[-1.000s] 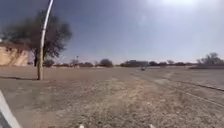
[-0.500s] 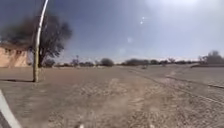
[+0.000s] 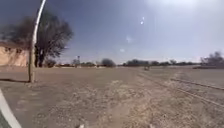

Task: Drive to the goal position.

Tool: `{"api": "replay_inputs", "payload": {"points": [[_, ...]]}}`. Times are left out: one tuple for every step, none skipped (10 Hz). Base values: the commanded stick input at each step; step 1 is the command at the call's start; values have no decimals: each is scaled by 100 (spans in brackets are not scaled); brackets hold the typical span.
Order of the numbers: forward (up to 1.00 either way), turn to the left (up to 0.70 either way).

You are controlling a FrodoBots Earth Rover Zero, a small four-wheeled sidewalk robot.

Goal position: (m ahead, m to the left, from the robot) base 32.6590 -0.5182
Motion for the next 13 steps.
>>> {"api": "replay_inputs", "payload": {"points": [[70,0],[70,0],[70,0],[70,0],[70,0],[70,0],[70,0],[70,0],[70,0],[70,0],[70,0],[70,0],[70,0]]}}
